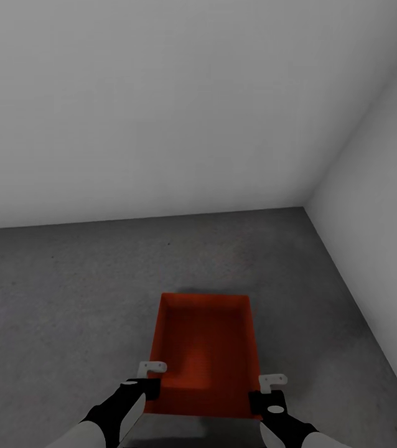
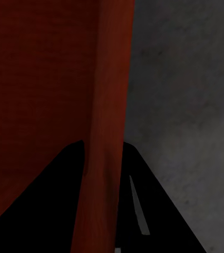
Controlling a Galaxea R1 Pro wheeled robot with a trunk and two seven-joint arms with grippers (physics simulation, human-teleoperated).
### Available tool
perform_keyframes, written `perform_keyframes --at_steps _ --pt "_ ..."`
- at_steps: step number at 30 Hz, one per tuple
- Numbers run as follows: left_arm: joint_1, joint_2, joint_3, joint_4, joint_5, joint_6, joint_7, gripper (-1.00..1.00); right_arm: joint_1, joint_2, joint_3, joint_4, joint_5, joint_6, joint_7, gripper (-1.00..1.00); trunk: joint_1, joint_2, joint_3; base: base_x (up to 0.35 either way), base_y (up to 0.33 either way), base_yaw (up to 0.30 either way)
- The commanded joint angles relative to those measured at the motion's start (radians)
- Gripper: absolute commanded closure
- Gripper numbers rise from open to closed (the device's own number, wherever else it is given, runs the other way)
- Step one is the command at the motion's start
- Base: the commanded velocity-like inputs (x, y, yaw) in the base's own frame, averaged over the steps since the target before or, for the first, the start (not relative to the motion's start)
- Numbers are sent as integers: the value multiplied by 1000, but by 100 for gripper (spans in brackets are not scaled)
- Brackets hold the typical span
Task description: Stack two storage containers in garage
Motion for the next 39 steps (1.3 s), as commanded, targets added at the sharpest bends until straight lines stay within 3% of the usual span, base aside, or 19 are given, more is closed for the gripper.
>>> perform_keyframes --at_steps 1,33,34,35,39 --pt "0 2 -35 -6 10 5 13 100 0 -15 -4 8 -30 15 -5 100 0 0 -1 0 0 0" --pt "0 3 -35 -9 10 2 15 100 -2 -16 -4 8 -32 16 -5 100 0 0 -1 0 0 0" --pt "0 3 -35 -9 10 2 15 100 -2 -16 -4 8 -32 16 -5 -100 0 0 -1 0 0 0" --pt "0 3 -35 -7 10 1 15 -100 -2 -16 -4 8 -32 16 -6 -100 0 0 -1 0 0 0" --pt "0 3 -35 -5 10 0 14 -100 -2 -17 -4 8 -32 16 -6 -100 0 0 -1 0 0 0"
